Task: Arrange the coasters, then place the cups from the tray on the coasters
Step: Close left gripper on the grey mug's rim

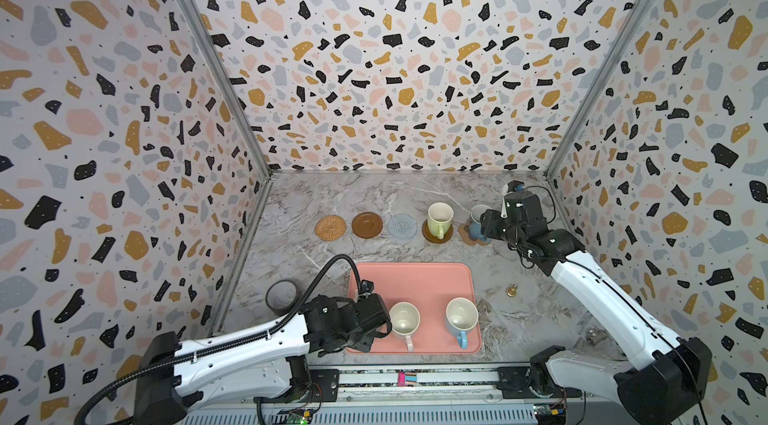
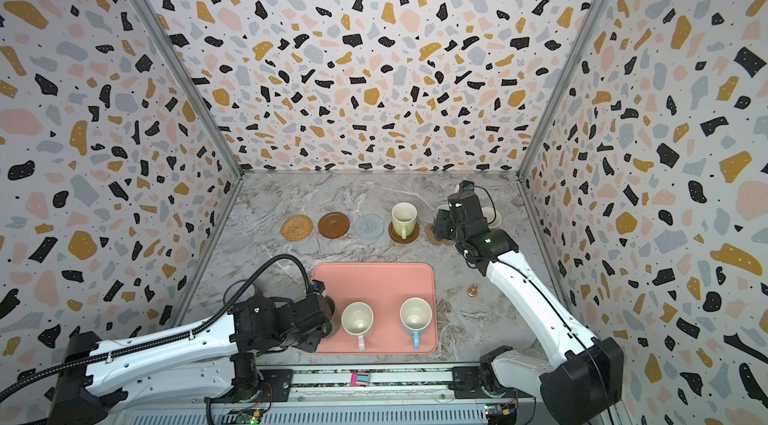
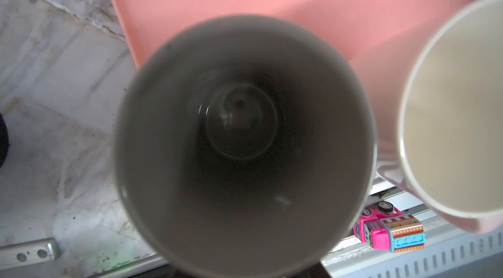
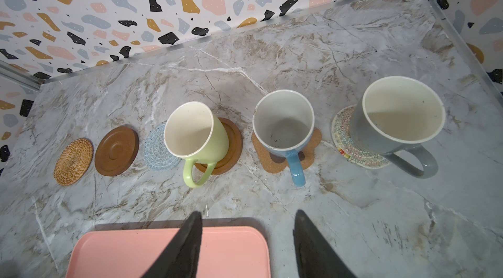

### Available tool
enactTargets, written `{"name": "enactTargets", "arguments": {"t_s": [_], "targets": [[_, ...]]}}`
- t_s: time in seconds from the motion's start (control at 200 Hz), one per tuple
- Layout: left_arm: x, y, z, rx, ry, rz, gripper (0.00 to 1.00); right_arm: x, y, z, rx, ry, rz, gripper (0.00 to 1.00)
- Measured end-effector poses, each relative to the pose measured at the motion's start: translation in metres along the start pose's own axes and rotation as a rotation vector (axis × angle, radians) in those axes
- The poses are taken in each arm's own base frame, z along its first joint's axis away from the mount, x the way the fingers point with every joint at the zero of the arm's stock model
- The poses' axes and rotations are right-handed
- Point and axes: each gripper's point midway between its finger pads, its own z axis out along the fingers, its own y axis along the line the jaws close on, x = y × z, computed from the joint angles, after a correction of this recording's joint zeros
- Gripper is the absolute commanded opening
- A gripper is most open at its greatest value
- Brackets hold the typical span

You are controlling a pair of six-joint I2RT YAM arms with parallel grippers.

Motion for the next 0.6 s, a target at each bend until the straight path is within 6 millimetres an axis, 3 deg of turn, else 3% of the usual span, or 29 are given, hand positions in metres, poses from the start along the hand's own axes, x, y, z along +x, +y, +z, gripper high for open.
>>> {"name": "enactTargets", "arguments": {"t_s": [0.601], "targets": [[-0.0020, 0.0091, 0.0090, -0.051, -0.026, -0.009, 0.28, 0.0048, -0.0025, 0.0022, 0.007, 0.012, 0.006, 0.56]]}}
